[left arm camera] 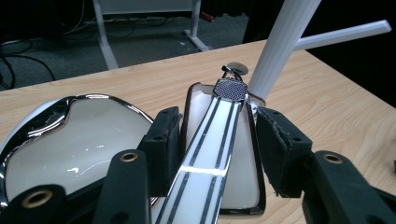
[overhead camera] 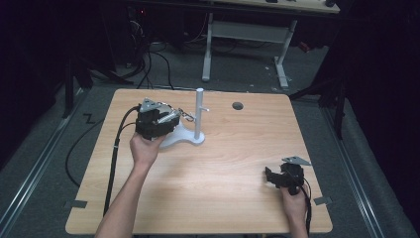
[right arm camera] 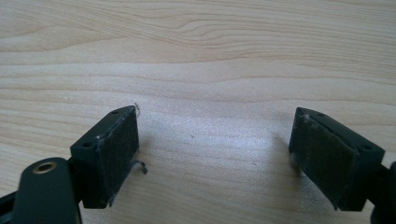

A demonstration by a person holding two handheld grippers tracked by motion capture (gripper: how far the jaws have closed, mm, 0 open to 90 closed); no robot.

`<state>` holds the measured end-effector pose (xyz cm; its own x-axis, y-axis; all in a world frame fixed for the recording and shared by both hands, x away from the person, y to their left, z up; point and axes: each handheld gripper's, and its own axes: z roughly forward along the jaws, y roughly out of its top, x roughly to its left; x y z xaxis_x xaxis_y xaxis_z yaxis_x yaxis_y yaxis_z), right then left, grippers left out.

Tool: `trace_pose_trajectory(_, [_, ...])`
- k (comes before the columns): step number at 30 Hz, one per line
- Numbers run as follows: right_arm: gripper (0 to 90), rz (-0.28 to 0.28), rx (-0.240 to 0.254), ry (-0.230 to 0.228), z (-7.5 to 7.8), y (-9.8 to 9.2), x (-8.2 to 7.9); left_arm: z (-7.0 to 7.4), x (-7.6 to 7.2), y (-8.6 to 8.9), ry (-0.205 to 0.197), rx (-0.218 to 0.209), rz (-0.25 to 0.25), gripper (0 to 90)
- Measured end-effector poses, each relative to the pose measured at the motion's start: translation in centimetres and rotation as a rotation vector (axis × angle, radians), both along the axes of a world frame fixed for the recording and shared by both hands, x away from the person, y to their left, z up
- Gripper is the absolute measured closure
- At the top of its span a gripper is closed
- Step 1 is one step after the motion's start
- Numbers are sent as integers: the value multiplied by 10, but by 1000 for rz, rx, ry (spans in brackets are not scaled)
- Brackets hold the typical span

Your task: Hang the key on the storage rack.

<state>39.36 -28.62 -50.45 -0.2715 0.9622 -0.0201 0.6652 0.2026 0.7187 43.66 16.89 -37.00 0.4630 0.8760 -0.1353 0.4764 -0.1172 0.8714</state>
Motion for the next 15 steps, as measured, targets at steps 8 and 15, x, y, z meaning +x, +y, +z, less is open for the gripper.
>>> trace_pose_trajectory(8, [161,0,0,0,0,0,0,-10,-1,-3,11,31,10,516])
trace_pose_trajectory(15, [162,1,0,0,0,0,0,-17,-1,-6,18,41,17,515])
